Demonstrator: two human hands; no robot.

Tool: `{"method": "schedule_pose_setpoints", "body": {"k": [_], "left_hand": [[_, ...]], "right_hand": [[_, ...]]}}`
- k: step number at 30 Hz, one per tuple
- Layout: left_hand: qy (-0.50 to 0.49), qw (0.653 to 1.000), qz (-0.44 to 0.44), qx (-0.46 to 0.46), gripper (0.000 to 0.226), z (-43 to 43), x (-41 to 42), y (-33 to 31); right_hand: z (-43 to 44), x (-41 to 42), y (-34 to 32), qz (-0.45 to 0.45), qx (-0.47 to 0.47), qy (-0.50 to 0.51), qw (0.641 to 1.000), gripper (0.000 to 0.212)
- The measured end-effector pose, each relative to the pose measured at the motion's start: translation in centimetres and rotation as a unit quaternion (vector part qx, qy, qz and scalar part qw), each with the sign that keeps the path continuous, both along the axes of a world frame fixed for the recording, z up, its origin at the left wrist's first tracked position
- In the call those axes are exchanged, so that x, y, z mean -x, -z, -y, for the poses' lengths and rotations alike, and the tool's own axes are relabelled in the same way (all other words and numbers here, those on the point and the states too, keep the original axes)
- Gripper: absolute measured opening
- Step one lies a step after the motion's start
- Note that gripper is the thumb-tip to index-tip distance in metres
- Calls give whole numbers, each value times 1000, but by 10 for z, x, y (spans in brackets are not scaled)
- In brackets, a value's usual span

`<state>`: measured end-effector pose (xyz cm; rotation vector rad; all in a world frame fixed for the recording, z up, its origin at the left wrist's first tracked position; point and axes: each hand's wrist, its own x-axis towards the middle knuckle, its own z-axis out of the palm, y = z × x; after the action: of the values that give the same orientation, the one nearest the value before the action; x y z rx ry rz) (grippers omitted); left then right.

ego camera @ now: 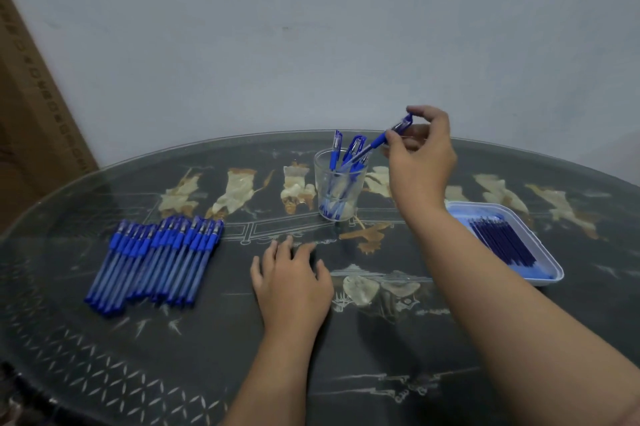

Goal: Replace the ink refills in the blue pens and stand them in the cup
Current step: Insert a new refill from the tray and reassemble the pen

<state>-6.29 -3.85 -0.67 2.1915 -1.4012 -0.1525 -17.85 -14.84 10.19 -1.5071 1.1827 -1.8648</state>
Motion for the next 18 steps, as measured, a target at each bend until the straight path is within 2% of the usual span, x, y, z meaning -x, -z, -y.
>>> {"method": "schedule_pose_setpoints", "body": {"k": [7,11,16,18], "left_hand": [[-3,1000,-19,5,35,-1,-1,-2],[-9,999,-36,16,32,-1,-2,-2],[-14,998,-50,27,31,1,-3,1],[-11,995,-81,54,30,0,-4,0]], "right_hand": [[12,-2,15,-144,-77,-26,986,24],[16,-5,19,-198,-136,-69,968,29],[9,-3,21,-206,-148,-68,965,35],[-1,-1,26,-194,-146,-55,968,32]]}}
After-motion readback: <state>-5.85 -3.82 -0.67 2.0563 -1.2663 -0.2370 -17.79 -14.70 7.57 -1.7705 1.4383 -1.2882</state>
